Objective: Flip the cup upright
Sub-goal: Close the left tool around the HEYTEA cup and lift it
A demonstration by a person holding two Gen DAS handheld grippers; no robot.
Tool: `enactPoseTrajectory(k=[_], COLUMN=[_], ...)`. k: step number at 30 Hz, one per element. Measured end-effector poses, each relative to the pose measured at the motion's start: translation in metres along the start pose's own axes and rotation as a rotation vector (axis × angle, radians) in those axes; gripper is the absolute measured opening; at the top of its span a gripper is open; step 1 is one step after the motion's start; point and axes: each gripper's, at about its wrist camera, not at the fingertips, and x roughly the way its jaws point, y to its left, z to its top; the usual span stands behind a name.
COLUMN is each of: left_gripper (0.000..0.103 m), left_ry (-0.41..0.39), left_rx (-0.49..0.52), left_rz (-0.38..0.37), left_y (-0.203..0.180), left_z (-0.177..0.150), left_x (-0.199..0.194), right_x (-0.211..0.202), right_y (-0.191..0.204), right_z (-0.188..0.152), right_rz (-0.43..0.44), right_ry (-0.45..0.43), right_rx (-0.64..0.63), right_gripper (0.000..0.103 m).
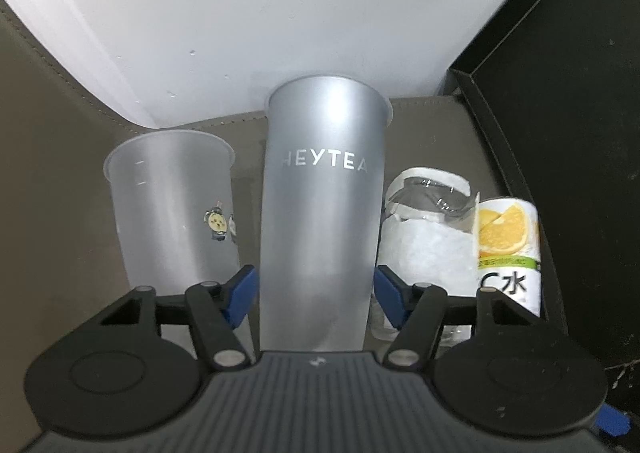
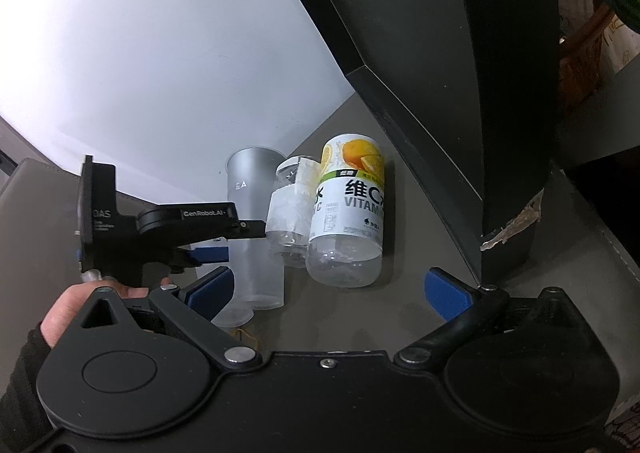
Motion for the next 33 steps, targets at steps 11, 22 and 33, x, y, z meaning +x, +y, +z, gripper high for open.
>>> enactPoseTrajectory(k=[11, 22, 33], left_gripper=[0.062, 0.062, 0.062], left_ry=[-0.037, -0.127, -0.181], left_rx=[-0.015, -0.022, -0.021], left_rz=[-0.017, -0.026, -0.078], left_y=[0.001, 0.007, 0.004], left_z=[0.003, -0.002, -0.011], left_x=[-0.014, -0.068, -0.114], right_x=[-0.001, -0.011, -0.022], right_y=[0.009, 0.007, 0.01], right_z=[-0.002, -0.001, -0.002], right_rz=[-0.006, 0.014, 0.013], right_ry=[-0.003, -0.018, -0.044], right_rx=[-0.005, 0.014, -0.012], right_gripper=[0.103, 0.103, 0.103])
